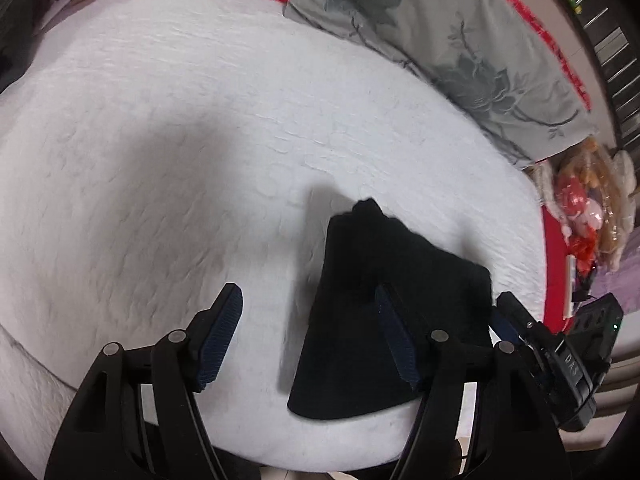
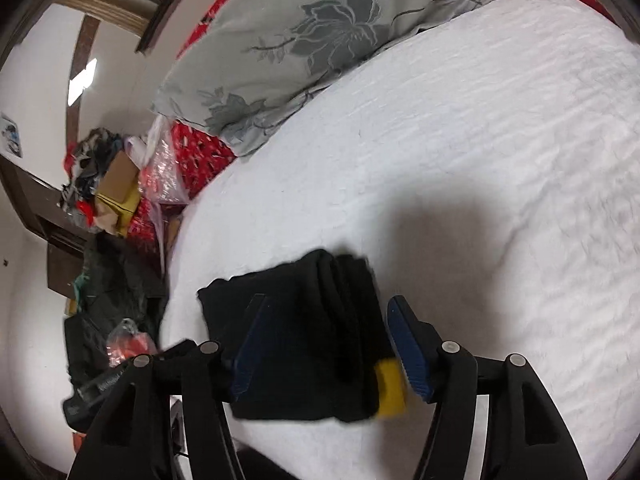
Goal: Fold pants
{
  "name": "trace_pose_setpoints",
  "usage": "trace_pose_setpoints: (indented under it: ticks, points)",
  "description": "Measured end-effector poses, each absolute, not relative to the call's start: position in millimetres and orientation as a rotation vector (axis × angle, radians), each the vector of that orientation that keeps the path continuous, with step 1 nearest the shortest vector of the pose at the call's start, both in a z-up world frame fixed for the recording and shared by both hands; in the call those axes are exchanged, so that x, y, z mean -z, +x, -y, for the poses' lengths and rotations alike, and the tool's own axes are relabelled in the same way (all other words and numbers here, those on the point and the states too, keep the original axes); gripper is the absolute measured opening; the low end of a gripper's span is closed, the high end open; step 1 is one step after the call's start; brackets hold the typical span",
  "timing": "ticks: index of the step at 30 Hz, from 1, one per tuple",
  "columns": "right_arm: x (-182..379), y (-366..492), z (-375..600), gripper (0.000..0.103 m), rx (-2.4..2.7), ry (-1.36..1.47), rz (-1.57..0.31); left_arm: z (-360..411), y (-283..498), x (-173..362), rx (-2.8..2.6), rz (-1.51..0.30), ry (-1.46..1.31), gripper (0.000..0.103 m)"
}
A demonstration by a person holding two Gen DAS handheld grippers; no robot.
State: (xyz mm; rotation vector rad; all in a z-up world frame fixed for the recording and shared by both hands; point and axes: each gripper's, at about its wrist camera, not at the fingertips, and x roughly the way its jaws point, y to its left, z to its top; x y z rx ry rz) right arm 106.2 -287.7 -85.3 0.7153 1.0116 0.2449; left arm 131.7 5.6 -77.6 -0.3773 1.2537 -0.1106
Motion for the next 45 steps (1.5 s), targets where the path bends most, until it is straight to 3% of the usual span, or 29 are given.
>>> trace_pose_setpoints:
  ticks: [3, 6, 8, 12, 21, 29, 39, 45]
  points:
    - [91.0, 121.2, 276.9, 0.063, -0.232, 0.678, -1.025, 1.3, 148.3, 85.6, 0.111, -1.275, -0.384, 0.068]
    - [97.4, 126.1, 277.6, 0.045, -0.201, 0.638, -1.022, 10.4, 161.7, 93.3, 0.088, -1.264, -0.352, 0.072]
    - [114.0, 127.6, 284.4, 0.045, -0.181, 0.669, -1.045, 17.7, 171.4, 105.8, 0.075, -1.285, -0.320, 0.078]
    - [126.8, 128.0, 291.9, 0.051, -0.198, 0.720, -1.038, 19.0, 174.1, 113.1, 0.064, -1.293, -0.346, 0.079]
    - [112.7, 111.2, 303.4, 0.065, -0.243, 0.801, -1.071, 7.7, 125.5, 77.3, 0.074, -1.194, -0.294, 0.079]
    - [102.8, 80.5, 302.3, 0.071, -0.223, 0.760, -1.098, 11.9, 106.4, 65.9, 0.084, -1.175, -0.244, 0.079]
    - [78.6, 77.8, 290.1, 0.096, -0.161, 0.576, -1.065, -5.2, 96.2, 66.1, 0.004, -1.153, -0.149, 0.079]
    - [90.1, 92.8, 274.6, 0.096, -0.230, 0.540, -1.086, -1.7, 106.6, 79.5, 0.073, -1.216, -0.199, 0.079]
